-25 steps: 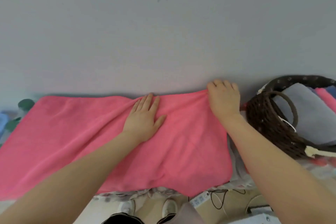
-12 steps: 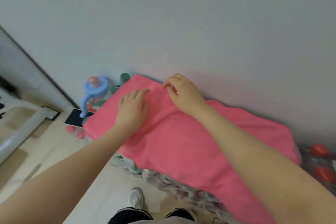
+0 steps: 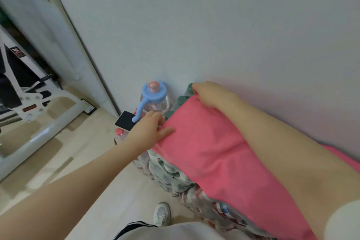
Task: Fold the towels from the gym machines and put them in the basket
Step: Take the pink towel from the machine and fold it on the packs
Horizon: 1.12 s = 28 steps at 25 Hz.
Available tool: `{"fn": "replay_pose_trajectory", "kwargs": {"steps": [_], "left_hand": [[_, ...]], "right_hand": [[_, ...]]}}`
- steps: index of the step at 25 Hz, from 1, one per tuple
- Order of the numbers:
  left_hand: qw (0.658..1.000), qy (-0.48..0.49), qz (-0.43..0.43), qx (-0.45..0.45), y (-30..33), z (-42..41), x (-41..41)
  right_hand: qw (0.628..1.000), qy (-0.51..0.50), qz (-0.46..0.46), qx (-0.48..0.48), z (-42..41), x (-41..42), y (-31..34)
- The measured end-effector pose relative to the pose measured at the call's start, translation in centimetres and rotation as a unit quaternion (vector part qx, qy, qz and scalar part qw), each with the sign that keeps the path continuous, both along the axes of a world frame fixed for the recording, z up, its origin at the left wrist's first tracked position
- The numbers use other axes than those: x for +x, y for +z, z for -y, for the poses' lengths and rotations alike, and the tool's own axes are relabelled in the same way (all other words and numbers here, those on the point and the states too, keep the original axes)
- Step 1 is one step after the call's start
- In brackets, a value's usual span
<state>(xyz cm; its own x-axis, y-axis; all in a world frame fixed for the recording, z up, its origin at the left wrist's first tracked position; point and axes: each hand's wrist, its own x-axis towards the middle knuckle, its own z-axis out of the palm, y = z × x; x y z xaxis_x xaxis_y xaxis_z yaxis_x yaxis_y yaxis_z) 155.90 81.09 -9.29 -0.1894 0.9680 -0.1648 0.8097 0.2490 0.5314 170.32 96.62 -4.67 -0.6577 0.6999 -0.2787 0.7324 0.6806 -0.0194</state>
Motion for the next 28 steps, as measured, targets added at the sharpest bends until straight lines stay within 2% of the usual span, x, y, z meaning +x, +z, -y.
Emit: {"fn": "replay_pose_trajectory", "kwargs": {"steps": [3,5,7,10,13,16,18,21,23,26,28], "left_hand": [[0.999,-0.012,0.027,-0.02,-0.2,-0.5,-0.7],[0.998,-0.008,0.059,-0.027,0.2,-0.9,-1.4],[0.99,0.05,0.127,-0.017,0.8,-0.9,-2.1],[0.955,0.154,0.252,0.01,0.7,-0.8,-3.7],[0.923,0.195,0.333,-0.008,0.1,-0.7,-4.6],[0.908,0.198,0.352,-0.108,-0.5,0.4,-4.5],[0.877,0.178,0.42,-0.147,-1.2,1.2,-5.0],[0.833,0.131,0.525,-0.115,-1.5,2.6,-5.4],[0.855,0.116,0.502,-0.064,-1.0,3.3,-4.7],[0.911,0.115,0.39,0.06,0.4,3.7,-2.1],[0.917,0.123,0.36,0.121,1.3,3.4,-0.1]], "right_hand": [[1.0,-0.015,0.01,0.016,-0.6,0.1,0.1],[0.995,-0.055,-0.047,0.063,-0.6,-0.4,0.2],[0.983,-0.085,-0.113,0.12,-0.4,-1.3,0.0],[0.963,-0.117,-0.173,0.17,0.4,-2.4,-0.3],[0.974,-0.13,-0.161,0.097,1.5,-2.3,-1.0],[0.99,-0.099,-0.093,0.026,2.8,-1.3,-2.0],[0.988,-0.095,-0.119,0.03,3.5,-0.4,-2.0],[0.977,-0.106,-0.176,0.049,4.8,1.2,-1.6],[0.971,-0.11,-0.203,0.055,5.7,2.6,-1.1],[0.961,-0.129,-0.239,0.061,7.3,5.4,-0.8],[0.953,-0.139,-0.261,0.067,8.5,7.8,-0.6]]}}
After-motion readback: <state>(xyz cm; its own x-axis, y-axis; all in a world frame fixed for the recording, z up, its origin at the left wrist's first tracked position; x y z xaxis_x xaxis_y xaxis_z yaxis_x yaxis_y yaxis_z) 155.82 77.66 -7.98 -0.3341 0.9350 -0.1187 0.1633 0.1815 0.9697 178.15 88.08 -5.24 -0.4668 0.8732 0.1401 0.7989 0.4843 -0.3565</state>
